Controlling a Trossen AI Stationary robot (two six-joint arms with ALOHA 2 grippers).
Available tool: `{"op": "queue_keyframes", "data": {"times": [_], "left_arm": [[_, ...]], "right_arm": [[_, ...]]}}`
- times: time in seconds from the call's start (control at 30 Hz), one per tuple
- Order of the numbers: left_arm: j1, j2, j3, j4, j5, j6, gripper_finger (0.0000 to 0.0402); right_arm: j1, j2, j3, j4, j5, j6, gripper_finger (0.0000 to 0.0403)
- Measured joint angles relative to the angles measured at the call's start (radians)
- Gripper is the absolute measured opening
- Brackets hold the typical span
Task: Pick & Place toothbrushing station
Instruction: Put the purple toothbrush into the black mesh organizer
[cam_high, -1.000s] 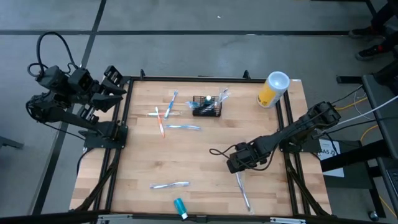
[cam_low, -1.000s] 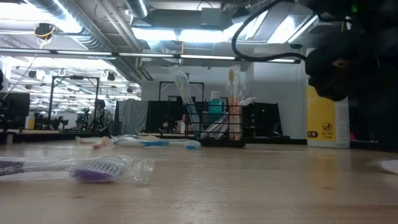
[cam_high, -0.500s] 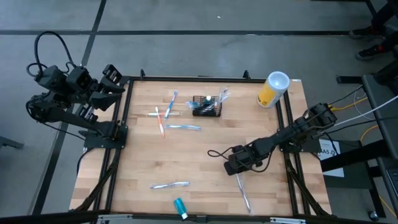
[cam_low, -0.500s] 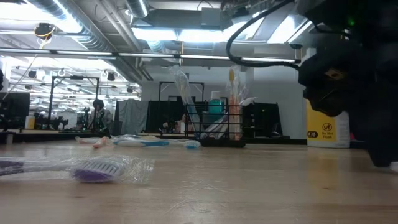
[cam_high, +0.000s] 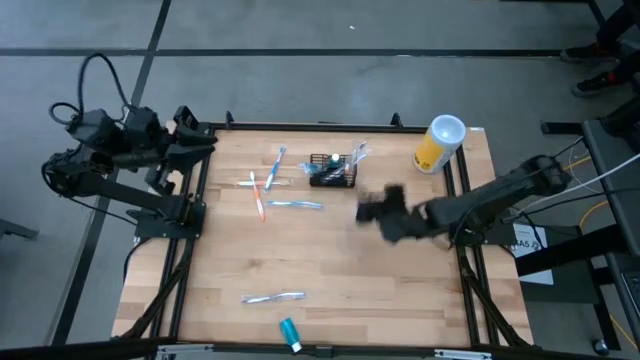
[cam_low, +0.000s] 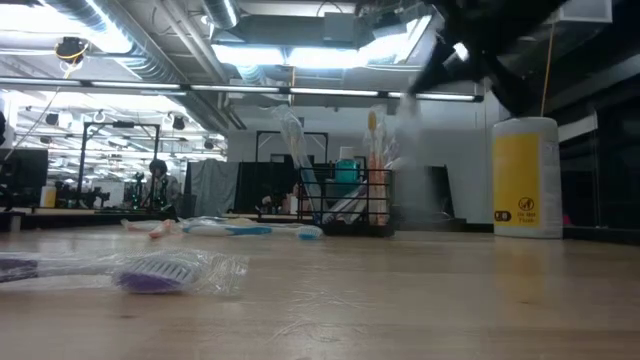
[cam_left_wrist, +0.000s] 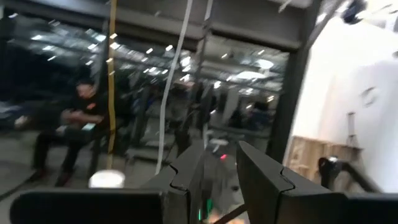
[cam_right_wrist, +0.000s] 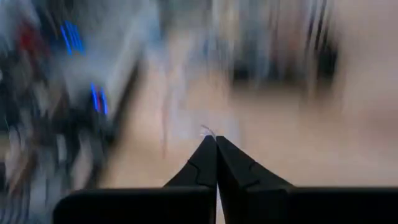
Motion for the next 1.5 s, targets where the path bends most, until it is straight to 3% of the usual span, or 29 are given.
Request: {"op": "queue_keyframes", "data": {"times": [0.07, 0.17, 0.27, 0.37, 0.6, 0.77, 1.17, 1.5], "left_arm": [[0.000, 0.000, 0.000, -0.037, -0.026, -0.011, 0.0088], [0.000, 0.000, 0.000, -0.077, -0.055, -0.020, 0.0088], [0.000, 0.003, 0.000, -0.079, -0.070, -0.023, 0.0088], [0.000, 0.002, 0.000, -0.075, -0.071, -0.029, 0.0088], [0.000, 0.003, 0.000, -0.067, -0.075, -0.049, 0.0088], [0.000, 0.003, 0.000, -0.067, -0.075, -0.065, 0.0088], [0.000, 0.016, 0.000, -0.063, -0.075, -0.082, 0.0088], [0.000, 0.019, 0.000, -0.063, -0.065, -0.073, 0.0088]], "right_arm": [[-0.039, -0.067, 0.000, 0.024, 0.151, -0.112, 0.0002], [-0.126, -0.148, 0.000, 0.125, 0.201, -0.382, 0.0001], [-0.228, -0.175, 0.000, 0.274, 0.113, -0.655, 0.0001], [-0.321, -0.179, 0.000, 0.414, -0.050, -0.809, 0.0001], [-0.473, -0.118, 0.000, 0.452, -0.209, -0.852, 0.0000], [-0.517, -0.079, -0.001, 0.607, -0.289, -0.899, 0.0000], [-0.518, -0.080, 0.146, 0.653, -0.305, -1.038, 0.0000], [-0.550, -0.076, 0.182, 0.569, -0.261, -1.086, 0.0000]]}}
